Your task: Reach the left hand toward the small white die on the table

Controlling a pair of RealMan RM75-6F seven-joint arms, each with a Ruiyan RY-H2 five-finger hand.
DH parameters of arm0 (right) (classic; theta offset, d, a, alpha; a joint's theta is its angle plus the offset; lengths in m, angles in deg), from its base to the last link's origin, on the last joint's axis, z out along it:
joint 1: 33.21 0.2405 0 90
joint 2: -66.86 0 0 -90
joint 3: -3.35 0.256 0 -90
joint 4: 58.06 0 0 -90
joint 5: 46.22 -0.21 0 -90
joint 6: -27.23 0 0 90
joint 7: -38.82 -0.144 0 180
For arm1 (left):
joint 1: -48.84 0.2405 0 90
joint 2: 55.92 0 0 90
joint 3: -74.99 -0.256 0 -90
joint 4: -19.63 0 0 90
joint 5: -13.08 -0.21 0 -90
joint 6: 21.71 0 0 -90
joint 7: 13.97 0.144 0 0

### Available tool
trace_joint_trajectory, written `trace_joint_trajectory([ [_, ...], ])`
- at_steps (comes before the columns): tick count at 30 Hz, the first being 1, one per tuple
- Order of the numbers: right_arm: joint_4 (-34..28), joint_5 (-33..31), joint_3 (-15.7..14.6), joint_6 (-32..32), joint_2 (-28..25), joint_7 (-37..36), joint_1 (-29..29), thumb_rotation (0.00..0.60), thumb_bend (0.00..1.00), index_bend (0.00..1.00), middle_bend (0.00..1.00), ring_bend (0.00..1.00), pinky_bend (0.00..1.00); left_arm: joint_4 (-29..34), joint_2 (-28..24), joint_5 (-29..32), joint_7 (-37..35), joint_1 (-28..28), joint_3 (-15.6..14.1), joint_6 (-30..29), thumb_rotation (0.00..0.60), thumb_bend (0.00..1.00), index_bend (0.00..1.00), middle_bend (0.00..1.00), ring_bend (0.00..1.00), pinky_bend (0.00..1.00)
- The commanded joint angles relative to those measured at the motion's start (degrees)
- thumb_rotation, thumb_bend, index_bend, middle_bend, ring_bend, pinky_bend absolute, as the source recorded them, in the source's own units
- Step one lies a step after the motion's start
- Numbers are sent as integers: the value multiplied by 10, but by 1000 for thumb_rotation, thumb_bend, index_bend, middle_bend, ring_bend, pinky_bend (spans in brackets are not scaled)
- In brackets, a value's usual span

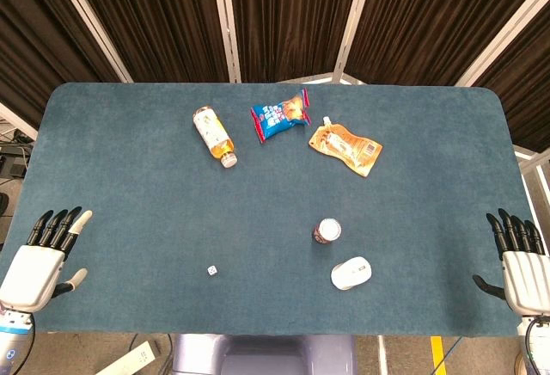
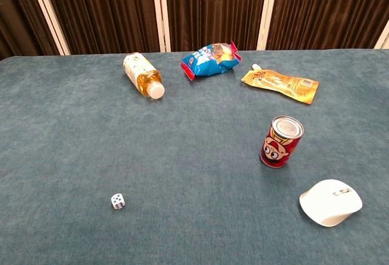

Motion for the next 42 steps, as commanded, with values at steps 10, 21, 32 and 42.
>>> trace_joint_trajectory([
  [10, -4, -2, 0, -3, -3, -5, -4, 600, 19, 0, 0, 0, 0, -2, 8, -12, 9, -6, 5, 12, 600, 262, 0, 0, 0, 7],
  [21, -6, -7, 3, -6, -6, -8, -6, 600, 21, 0, 0, 0, 0, 7, 50, -34, 40, -67, 12, 112, 600, 553, 0, 764, 786, 840],
  [32, -6, -12, 6, -8, -12, -17, -8, 600, 18, 0, 0, 0, 0, 83, 55, 15, 140, -157, 0, 315, 600, 639, 0, 801, 817, 851],
  [42, -3, -16, 7, -6, -14, -23, -9, 600, 20, 0, 0, 0, 0, 97, 94, 106, 232, -196, 10, 396, 600, 652, 0, 803, 817, 851],
])
